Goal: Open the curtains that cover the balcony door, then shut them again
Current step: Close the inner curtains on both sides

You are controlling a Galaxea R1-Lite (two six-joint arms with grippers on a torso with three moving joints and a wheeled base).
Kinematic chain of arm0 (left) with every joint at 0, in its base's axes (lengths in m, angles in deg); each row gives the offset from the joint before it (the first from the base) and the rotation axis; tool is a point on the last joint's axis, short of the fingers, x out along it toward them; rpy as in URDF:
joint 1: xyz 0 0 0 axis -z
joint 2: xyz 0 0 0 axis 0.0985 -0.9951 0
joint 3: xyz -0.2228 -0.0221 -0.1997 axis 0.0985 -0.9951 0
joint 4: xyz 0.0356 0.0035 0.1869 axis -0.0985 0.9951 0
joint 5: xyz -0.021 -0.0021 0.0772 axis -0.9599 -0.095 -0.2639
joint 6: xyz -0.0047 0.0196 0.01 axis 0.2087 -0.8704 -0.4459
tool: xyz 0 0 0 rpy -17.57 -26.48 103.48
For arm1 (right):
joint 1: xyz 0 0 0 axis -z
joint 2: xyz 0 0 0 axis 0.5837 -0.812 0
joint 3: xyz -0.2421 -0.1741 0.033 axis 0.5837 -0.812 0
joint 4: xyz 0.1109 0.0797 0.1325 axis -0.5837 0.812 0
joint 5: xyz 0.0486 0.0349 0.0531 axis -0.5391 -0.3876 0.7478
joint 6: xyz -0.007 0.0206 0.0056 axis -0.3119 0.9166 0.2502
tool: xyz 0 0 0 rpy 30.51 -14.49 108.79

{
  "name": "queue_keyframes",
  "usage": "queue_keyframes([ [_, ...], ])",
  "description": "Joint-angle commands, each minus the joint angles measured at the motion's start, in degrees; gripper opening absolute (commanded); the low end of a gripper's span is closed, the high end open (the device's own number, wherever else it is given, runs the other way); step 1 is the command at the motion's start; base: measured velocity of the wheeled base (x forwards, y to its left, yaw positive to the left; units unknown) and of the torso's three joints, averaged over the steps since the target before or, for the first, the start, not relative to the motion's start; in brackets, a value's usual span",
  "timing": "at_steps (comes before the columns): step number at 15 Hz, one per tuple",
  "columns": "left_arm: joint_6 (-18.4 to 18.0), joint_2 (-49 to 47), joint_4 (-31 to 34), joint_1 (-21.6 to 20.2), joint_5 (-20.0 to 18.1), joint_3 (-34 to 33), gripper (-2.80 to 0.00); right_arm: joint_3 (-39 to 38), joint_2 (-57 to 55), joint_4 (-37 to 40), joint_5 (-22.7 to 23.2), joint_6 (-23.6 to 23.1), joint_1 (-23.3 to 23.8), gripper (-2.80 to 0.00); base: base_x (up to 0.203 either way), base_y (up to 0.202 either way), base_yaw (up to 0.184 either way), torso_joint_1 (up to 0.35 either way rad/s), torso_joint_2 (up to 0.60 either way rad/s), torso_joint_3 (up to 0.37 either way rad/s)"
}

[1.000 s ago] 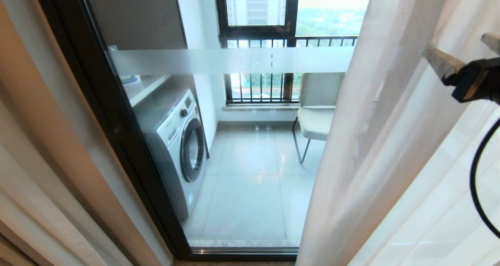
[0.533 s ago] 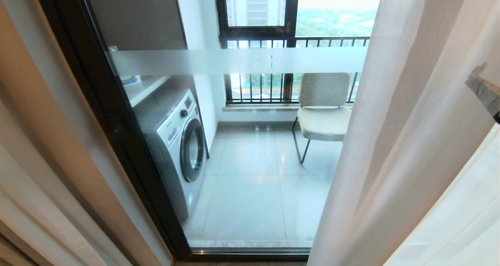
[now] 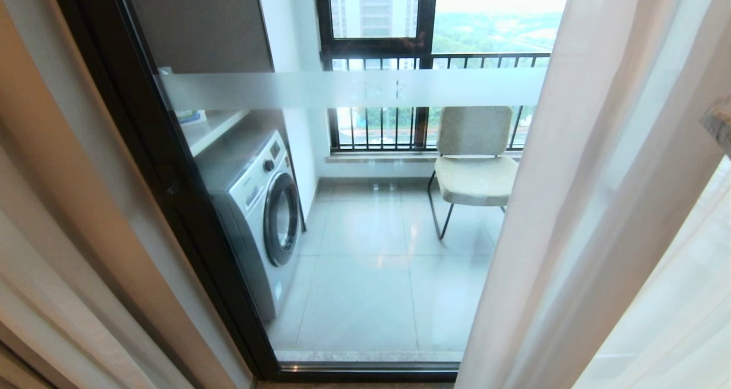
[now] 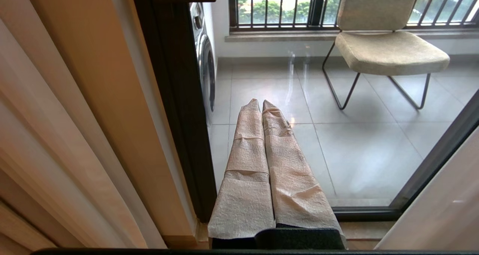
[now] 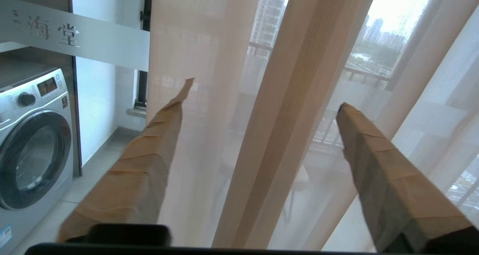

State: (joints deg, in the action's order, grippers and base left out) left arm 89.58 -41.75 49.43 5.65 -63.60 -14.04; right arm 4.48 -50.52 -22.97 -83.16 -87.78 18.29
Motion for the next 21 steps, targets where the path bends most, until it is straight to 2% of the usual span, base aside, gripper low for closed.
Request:
queue_keyframes([
  [1,0.0,0.0,0.0,0.0,0.0,0.0,-2.8,-0.1,0.1,-0.3,-0.1,-0.1,0.0,-2.8,0.0,0.0,0.0,0.0,0.0,0.0],
  [7,0.0,0.0,0.0,0.0,0.0,0.0,-2.8,-1.7,1.6,-0.2,0.0,-0.1,0.0,-2.8,0.0,0.0,0.0,0.0,0.0,0.0],
  [13,0.0,0.0,0.0,0.0,0.0,0.0,-2.8,-9.9,12.3,3.4,0.3,-1.2,2.0,-2.8,0.0,0.0,0.0,0.0,0.0,0.0],
  [17,0.0,0.0,0.0,0.0,0.0,0.0,-2.8,-16.7,21.5,8.3,0.6,-1.1,5.5,-2.8,0.0,0.0,0.0,0.0,0.0,0.0],
  [21,0.0,0.0,0.0,0.0,0.0,0.1,-2.8,-25.4,32.7,15.2,1.7,0.4,12.8,-2.8,0.0,0.0,0.0,0.0,0.0,0.0],
])
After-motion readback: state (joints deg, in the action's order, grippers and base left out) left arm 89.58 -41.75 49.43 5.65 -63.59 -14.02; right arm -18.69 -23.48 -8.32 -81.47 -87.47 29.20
